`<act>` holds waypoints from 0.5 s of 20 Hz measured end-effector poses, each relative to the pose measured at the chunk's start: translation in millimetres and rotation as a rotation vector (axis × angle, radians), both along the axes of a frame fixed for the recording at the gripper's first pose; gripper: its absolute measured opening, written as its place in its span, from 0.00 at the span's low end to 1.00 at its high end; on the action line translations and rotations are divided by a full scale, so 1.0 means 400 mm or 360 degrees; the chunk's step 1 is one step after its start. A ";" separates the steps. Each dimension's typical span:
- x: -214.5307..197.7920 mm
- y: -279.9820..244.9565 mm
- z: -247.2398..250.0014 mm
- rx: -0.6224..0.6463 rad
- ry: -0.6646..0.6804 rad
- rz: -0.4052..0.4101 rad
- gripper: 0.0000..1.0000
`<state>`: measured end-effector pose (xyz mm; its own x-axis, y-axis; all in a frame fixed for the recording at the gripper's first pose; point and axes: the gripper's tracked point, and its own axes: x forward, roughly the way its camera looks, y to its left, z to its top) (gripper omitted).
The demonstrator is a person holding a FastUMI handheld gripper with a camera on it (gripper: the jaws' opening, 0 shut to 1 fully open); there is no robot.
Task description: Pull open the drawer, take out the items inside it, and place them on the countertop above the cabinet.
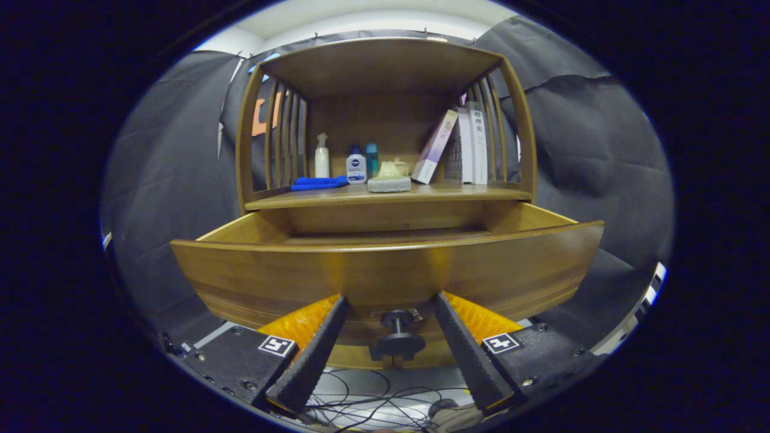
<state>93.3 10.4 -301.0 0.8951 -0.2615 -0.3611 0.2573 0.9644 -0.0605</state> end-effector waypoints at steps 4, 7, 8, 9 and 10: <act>0.111 -0.023 0.010 0.0002 0.0011 -0.0010 0.99; 0.202 -0.037 -0.008 -0.0007 0.0068 -0.0022 0.99; 0.232 -0.043 -0.008 -0.0022 0.0064 -0.0022 0.99; 0.257 -0.048 -0.012 -0.0030 0.0071 -0.0023 0.99; 0.281 -0.052 -0.015 -0.0038 0.0071 -0.0023 0.99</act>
<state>205.7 -10.4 -307.0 0.8744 -0.2833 -0.3939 0.2677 0.9588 -0.0953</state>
